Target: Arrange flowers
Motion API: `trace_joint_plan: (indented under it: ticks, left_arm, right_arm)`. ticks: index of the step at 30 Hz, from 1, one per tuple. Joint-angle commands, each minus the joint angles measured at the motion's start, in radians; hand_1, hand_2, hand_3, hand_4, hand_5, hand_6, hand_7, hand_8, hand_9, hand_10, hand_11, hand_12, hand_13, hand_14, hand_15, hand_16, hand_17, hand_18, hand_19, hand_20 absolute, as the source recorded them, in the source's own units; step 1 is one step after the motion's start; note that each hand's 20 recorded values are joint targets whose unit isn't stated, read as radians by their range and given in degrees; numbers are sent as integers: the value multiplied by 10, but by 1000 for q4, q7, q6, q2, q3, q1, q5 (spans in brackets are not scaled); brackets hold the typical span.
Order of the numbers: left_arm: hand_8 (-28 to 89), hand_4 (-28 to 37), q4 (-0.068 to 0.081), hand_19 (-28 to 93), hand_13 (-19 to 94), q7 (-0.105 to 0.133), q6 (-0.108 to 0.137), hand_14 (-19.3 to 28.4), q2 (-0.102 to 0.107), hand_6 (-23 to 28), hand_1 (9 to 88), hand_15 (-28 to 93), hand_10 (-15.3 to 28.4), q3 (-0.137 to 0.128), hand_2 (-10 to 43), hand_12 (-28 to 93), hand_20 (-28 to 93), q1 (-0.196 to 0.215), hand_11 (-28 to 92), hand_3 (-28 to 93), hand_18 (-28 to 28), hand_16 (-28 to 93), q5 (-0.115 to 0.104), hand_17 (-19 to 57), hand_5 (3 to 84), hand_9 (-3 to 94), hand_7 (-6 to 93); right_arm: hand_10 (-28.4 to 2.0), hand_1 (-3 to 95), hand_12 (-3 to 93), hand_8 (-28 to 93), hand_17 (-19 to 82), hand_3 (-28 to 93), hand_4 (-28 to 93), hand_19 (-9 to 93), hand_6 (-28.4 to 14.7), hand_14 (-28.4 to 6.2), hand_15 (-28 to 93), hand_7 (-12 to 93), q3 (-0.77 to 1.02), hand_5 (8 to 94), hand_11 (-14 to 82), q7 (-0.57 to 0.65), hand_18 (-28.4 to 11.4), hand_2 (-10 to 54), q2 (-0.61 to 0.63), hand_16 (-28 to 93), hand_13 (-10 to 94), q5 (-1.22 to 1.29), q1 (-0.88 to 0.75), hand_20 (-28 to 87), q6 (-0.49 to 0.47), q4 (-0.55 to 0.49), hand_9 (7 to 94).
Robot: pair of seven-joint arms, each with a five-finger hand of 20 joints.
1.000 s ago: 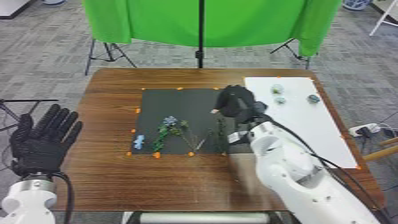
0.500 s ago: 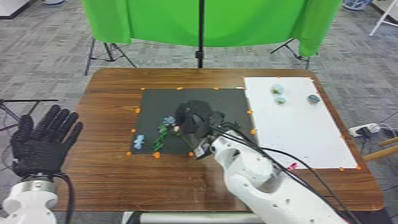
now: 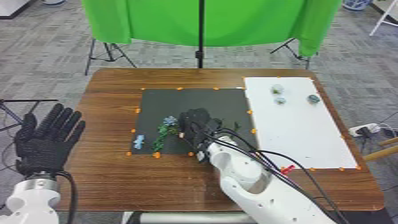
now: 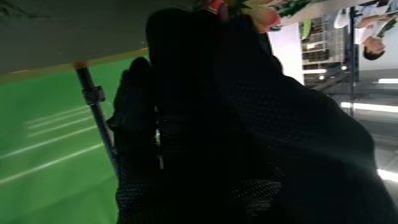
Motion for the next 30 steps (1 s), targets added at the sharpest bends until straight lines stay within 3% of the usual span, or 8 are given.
trace_joint_plan:
  ticks: [1,8,10,14,21,26,30]
  left_arm:
    - [-87,-283,7,354,385,-6,-4,140,-6,96,278,295,145,-2,129,111,144,8,179,679,141,-43,-3,-40,506,448,97]
    - [-87,-283,10,355,385,-8,-5,140,-9,95,279,296,145,-6,129,112,144,5,180,679,141,-42,-11,-39,502,448,96]
    - [-86,-283,12,355,385,-11,-7,140,-8,96,279,297,145,-4,129,113,144,2,181,680,141,-42,-13,-39,503,448,96]
    - [-86,-283,15,355,386,-14,-3,140,-6,96,279,296,144,-3,129,114,144,-10,182,680,141,-42,-12,-40,504,448,97]
    - [-87,-283,6,354,386,-8,-1,140,-13,96,279,297,146,-14,129,113,144,14,183,680,141,-42,-14,-39,504,449,97]
    - [-86,-283,-7,354,386,10,0,140,-10,96,278,297,145,-38,129,113,144,31,183,681,141,-42,-18,-39,504,450,97]
    - [-86,-283,-7,353,386,26,-2,139,-7,96,278,298,145,-30,129,113,144,27,183,680,141,-42,-25,-39,504,450,97]
  right_arm:
    - [-112,657,299,-40,326,664,-283,790,-2,-74,436,265,30,724,122,34,-176,-95,12,444,625,17,-12,446,-32,-54,708]
    - [-122,657,252,-78,299,678,-283,795,11,-80,547,288,64,656,252,33,-179,-95,37,402,539,23,-30,447,-120,-93,609]
    - [-127,654,215,-140,294,680,-283,795,19,-83,554,273,74,648,271,34,-182,-95,40,400,528,25,-35,447,-140,-101,585]
    - [-137,640,186,-160,286,678,-283,794,15,-90,569,220,119,603,222,73,-188,-95,39,384,511,56,-59,443,-126,-125,540]
    - [-157,550,172,-139,278,761,-283,802,-18,-119,613,174,280,535,176,189,-200,-95,47,309,486,91,-89,424,-95,-159,494]
    - [-164,506,164,-125,268,798,-283,800,-31,-138,623,148,396,511,149,245,-204,-95,77,218,465,80,-89,405,-63,-153,469]
    - [-162,495,158,-124,259,801,-283,796,-33,-140,586,146,447,508,136,264,-205,-95,105,187,447,59,-77,399,-32,-135,461]
